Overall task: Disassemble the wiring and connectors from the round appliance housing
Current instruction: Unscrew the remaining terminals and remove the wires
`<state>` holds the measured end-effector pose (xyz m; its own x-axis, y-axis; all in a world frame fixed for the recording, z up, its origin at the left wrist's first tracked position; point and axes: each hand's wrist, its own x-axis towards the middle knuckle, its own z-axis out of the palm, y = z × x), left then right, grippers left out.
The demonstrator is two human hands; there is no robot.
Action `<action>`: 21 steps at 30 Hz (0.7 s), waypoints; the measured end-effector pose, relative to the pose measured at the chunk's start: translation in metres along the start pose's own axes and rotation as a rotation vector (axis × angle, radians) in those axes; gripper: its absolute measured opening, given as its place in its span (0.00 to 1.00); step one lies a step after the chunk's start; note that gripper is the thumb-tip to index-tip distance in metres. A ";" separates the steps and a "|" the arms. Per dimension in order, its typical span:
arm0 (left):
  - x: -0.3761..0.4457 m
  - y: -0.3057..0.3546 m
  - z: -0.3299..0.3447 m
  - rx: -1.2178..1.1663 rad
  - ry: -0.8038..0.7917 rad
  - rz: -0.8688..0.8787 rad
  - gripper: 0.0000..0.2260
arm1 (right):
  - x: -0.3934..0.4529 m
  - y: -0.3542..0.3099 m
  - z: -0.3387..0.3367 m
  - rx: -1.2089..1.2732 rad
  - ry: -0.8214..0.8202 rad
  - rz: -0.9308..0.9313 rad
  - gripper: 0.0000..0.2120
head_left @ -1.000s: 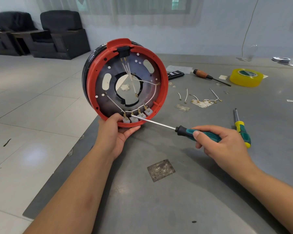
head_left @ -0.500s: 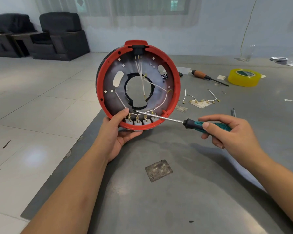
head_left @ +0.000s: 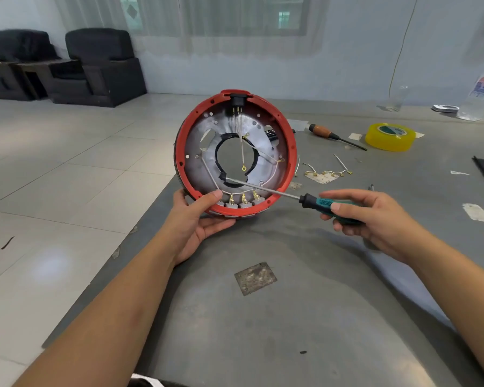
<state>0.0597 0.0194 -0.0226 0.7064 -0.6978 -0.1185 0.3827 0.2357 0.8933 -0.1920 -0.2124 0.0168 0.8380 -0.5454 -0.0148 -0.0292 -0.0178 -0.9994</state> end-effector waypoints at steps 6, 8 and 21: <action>0.000 -0.001 0.003 0.003 0.062 -0.004 0.33 | 0.008 -0.016 0.000 0.163 0.158 -0.096 0.20; -0.001 -0.003 0.005 0.023 0.103 0.017 0.33 | 0.013 -0.016 0.009 0.247 0.207 -0.092 0.23; 0.016 0.001 0.011 0.235 0.290 0.113 0.34 | 0.049 -0.019 0.025 0.576 0.714 -0.122 0.21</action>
<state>0.0647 0.0010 -0.0189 0.8881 -0.4485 -0.1008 0.1694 0.1155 0.9788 -0.1366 -0.2179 0.0343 0.2773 -0.9577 -0.0771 0.4734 0.2060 -0.8564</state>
